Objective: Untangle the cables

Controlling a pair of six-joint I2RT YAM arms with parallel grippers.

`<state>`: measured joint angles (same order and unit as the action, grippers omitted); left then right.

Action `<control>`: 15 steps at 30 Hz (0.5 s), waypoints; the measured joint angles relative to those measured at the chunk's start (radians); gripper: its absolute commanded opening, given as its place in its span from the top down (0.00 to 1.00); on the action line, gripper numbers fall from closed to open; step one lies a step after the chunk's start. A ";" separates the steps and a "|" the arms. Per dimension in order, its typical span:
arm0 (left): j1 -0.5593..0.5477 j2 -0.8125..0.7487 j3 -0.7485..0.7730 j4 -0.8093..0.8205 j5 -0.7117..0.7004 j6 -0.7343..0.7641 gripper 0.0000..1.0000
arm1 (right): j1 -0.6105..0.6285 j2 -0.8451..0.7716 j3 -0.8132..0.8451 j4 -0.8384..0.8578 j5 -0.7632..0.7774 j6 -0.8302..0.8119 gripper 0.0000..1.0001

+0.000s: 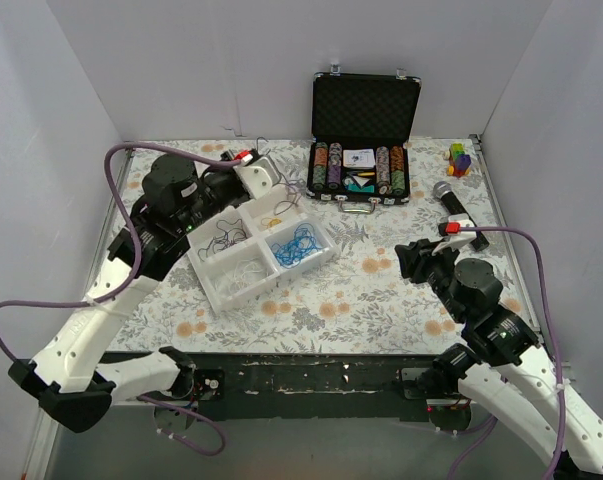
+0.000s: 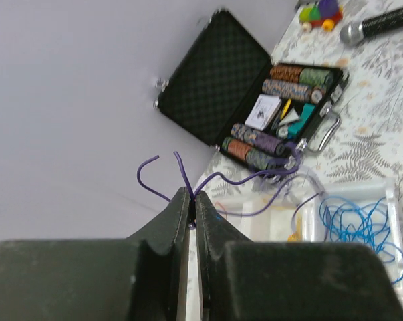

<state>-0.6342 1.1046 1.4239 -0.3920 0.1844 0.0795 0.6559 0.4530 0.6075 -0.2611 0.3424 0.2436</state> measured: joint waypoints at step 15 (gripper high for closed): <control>0.316 -0.079 -0.301 -0.032 -0.008 -0.050 1.00 | 0.000 0.020 -0.002 -0.004 -0.009 0.021 0.55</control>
<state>-0.3183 1.0260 1.1225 -0.4240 0.1761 0.0292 0.6559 0.4732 0.6060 -0.2653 0.3336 0.2642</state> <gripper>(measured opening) 0.026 0.454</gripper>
